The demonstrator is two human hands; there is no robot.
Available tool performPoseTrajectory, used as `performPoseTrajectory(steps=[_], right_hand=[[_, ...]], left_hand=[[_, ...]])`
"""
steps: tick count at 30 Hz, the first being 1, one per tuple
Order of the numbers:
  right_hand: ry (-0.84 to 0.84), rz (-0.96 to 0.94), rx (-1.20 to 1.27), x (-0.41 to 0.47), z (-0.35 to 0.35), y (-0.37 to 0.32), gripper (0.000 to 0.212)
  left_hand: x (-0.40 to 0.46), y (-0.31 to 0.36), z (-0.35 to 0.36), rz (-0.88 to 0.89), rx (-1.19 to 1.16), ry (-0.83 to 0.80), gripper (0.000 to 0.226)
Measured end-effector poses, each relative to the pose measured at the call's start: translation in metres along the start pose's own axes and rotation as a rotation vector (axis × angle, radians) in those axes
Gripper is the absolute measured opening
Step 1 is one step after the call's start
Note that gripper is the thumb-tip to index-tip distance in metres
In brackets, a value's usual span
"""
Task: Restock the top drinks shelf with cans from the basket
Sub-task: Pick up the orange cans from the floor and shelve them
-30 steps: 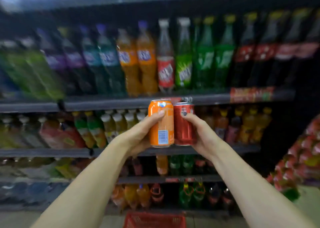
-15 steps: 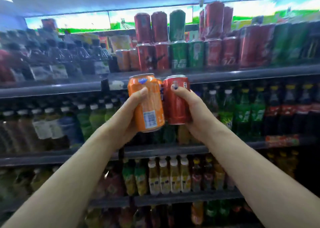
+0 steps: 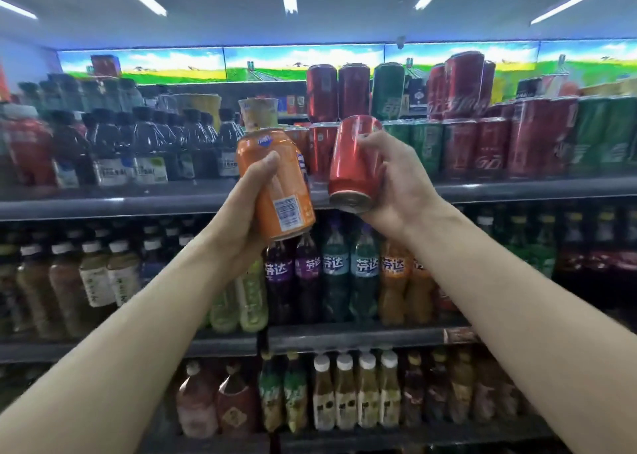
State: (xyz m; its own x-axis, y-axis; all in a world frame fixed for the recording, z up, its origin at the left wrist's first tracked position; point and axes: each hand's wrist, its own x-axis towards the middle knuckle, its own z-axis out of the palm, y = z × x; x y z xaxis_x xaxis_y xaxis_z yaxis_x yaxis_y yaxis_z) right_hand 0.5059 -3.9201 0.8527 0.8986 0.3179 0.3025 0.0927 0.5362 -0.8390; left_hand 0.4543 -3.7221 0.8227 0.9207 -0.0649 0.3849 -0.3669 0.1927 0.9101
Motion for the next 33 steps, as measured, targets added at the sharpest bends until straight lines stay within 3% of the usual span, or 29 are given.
performPoseTrajectory(steps=[6, 11, 16, 22, 33], right_hand=[[-0.009, -0.075, -0.154, 0.031, -0.001, -0.034, 0.03], [0.041, -0.179, -0.268, 0.061, 0.007, -0.048, 0.055], [0.213, -0.38, -0.606, 0.088, 0.022, -0.065, 0.057], [0.363, -0.53, -0.817, 0.129, 0.047, -0.074, 0.066], [0.483, -0.489, -0.985, 0.181, 0.043, -0.049, 0.048]], left_hand=[[0.031, 0.017, 0.001, 0.088, 0.035, 0.028, 0.085], [0.057, 0.029, -0.002, 0.139, 0.071, 0.027, 0.114], [0.084, 0.044, -0.013, 0.141, 0.095, 0.046, 0.123], [0.114, 0.051, -0.036, 0.144, 0.098, 0.011, 0.09], [0.151, 0.031, -0.065, 0.103, 0.103, 0.021, 0.05]])
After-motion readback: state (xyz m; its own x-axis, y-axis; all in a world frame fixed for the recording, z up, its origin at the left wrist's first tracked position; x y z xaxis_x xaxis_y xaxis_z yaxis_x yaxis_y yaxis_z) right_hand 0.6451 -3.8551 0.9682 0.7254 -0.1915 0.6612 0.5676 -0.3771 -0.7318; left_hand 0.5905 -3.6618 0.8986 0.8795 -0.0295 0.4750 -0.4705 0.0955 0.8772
